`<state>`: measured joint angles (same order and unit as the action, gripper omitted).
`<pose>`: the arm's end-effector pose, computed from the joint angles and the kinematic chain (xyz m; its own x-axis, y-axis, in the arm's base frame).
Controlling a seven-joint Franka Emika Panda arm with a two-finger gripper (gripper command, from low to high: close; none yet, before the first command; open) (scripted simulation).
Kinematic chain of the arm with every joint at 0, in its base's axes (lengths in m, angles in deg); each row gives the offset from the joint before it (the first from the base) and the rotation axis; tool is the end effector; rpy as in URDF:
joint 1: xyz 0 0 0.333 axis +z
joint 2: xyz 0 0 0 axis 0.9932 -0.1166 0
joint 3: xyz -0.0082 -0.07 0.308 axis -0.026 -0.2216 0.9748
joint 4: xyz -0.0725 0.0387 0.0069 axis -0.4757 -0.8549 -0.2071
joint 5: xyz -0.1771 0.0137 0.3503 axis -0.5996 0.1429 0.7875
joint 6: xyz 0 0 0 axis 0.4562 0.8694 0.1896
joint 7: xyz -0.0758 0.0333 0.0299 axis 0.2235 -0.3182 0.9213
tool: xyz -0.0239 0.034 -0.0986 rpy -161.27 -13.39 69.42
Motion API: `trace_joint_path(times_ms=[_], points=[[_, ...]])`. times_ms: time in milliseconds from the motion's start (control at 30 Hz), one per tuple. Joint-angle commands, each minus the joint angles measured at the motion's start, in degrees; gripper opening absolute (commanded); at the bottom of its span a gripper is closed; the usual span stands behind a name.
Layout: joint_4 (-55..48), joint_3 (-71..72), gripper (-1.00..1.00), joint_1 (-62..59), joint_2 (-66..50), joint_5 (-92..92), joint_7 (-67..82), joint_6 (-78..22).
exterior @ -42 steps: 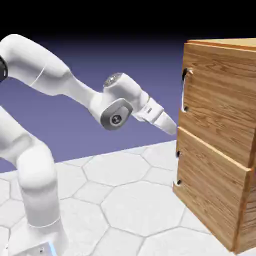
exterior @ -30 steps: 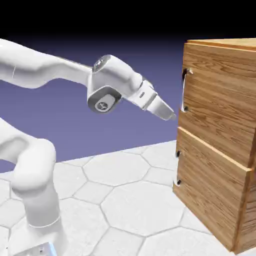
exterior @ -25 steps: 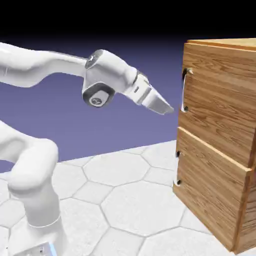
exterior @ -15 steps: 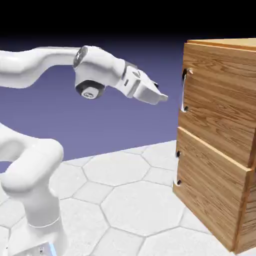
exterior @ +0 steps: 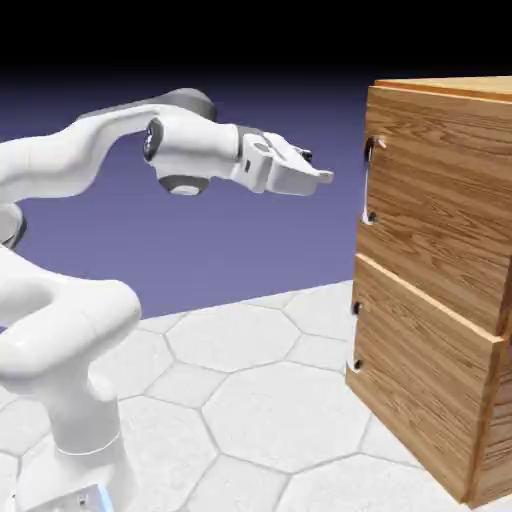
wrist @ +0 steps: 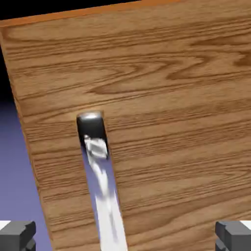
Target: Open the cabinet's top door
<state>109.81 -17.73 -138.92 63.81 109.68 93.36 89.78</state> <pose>0.3400 0.0362 0.5692 0.0465 -0.8026 0.5948 -0.1772 -0.5926 -0.7858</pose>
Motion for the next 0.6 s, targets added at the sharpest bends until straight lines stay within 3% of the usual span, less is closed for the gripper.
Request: trace_joint_path(times_ms=[0, 433, 567], points=[[-0.22, 1.13, 0.00, -1.26, 0.99, 2.50, 1.19, -0.61], [-2.85, 14.48, 0.00, -16.18, 12.66, 32.02, 15.29, -7.85], [-10.77, 17.26, 0.00, -24.58, 10.94, 35.47, 15.71, -8.21]])
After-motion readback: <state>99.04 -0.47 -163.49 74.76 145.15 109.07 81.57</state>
